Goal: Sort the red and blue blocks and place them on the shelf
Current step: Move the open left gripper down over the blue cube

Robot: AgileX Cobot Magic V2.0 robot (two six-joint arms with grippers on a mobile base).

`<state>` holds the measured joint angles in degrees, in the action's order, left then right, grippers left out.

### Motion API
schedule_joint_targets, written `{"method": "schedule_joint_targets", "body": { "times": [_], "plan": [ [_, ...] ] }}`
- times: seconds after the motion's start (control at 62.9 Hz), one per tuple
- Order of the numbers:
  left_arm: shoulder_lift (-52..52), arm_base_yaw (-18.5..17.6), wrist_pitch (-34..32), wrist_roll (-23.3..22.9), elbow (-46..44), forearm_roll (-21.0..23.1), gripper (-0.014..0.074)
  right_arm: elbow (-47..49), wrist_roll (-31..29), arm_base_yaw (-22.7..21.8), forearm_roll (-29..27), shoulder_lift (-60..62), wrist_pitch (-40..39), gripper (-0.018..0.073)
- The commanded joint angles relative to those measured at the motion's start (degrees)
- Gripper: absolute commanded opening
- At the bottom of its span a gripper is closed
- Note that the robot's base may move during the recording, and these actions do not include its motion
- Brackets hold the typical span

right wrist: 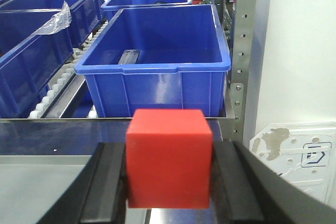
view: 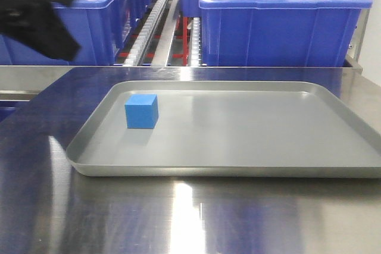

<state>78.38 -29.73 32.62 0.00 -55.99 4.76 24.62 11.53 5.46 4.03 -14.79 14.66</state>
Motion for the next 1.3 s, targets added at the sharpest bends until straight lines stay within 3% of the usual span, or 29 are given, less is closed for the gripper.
{"method": "schedule_joint_targets", "body": {
  "times": [0.0,0.175,0.477,0.636,0.986,1.288],
  "plan": [
    [3.0,-0.7,3.2,-4.7,-7.2,0.5,0.0137,1.6,-0.5,-0.4,0.9,-0.5,-5.2,0.0372],
    [10.7,-1.5,13.4,-22.4,-17.4,-1.9,0.0137,1.6,-0.5,-0.4,0.9,-0.5,-5.2,0.0372],
    [19.6,-4.0,22.5,-33.2,-28.3,-7.2,0.014,1.6,-0.5,-0.4,0.9,-0.5,-5.2,0.0372],
    [22.6,-5.4,24.6,-35.1,-32.0,-7.5,0.0205,1.6,-0.5,-0.4,0.9,-0.5,-5.2,0.0372],
    [27.4,-7.7,27.4,-36.0,-37.7,-10.5,0.0477,1.6,-0.5,-0.4,0.9,-0.5,-5.2,0.0372],
    [28.8,-7.7,26.9,-36.0,-38.7,-12.2,0.0482,1.6,-0.5,-0.4,0.9,-0.5,-5.2,0.0372]
  ]
}}
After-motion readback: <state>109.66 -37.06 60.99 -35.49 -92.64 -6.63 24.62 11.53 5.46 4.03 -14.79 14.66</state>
